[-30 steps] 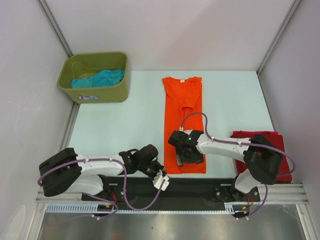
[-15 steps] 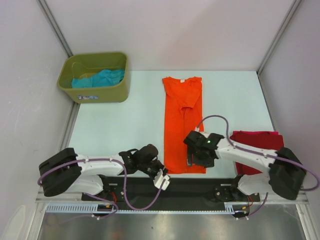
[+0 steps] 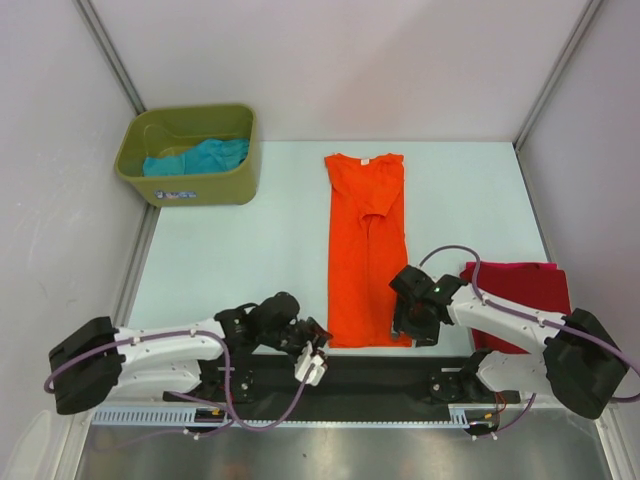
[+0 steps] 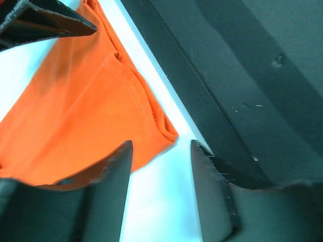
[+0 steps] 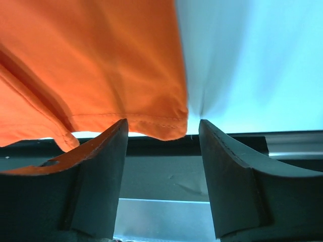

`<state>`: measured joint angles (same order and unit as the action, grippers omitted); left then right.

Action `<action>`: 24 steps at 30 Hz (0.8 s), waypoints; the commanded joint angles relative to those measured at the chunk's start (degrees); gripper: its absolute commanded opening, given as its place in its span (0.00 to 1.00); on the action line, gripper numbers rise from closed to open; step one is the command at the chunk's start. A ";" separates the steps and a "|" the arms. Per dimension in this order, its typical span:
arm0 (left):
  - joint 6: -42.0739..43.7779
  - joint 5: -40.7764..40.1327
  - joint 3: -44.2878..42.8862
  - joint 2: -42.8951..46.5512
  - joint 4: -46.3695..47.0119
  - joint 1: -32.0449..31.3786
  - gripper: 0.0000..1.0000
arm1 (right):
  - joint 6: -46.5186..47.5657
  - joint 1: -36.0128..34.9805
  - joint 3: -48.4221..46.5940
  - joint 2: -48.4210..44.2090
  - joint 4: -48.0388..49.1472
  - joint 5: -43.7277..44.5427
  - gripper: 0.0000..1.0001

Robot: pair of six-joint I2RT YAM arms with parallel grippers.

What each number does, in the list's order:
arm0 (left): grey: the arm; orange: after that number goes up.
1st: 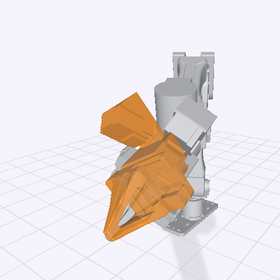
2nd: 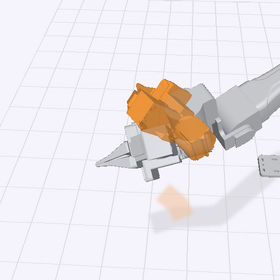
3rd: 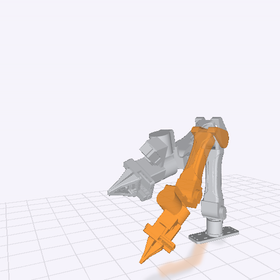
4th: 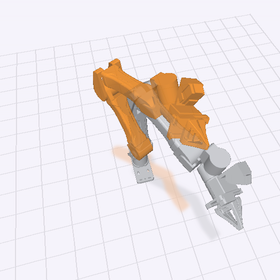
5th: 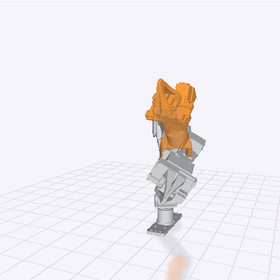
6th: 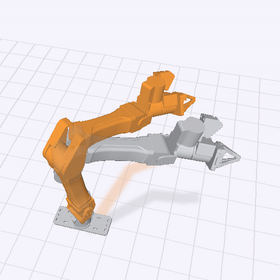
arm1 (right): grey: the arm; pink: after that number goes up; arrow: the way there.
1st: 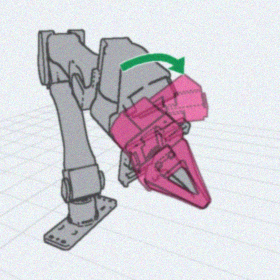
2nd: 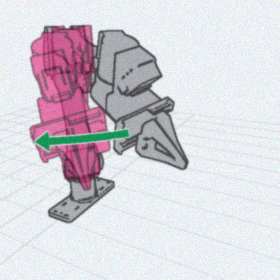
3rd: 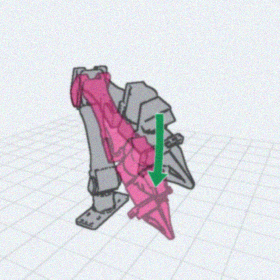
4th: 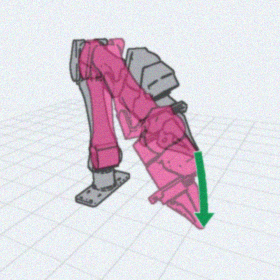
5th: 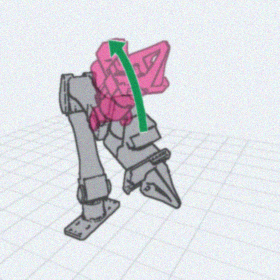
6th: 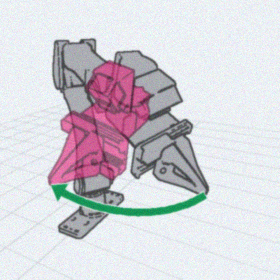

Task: Fold and stack the t-shirts
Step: Fold the tshirt

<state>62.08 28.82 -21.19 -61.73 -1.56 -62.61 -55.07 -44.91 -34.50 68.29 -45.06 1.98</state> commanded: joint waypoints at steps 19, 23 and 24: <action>-0.73 -5.42 -2.19 -14.55 12.53 -0.23 0.00 | 2.85 1.75 0.50 1.14 2.61 1.45 0.09; -5.48 -6.85 -7.44 -13.42 9.84 1.43 0.00 | 5.49 3.67 -5.13 1.23 -1.52 2.68 0.00; -7.40 -5.80 -8.59 -12.98 8.26 3.70 0.00 | 6.02 4.12 -7.49 1.23 -2.39 2.51 0.00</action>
<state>59.88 22.52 -24.62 -76.12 7.35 -61.87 -51.90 -42.24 -36.34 69.63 -44.29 2.35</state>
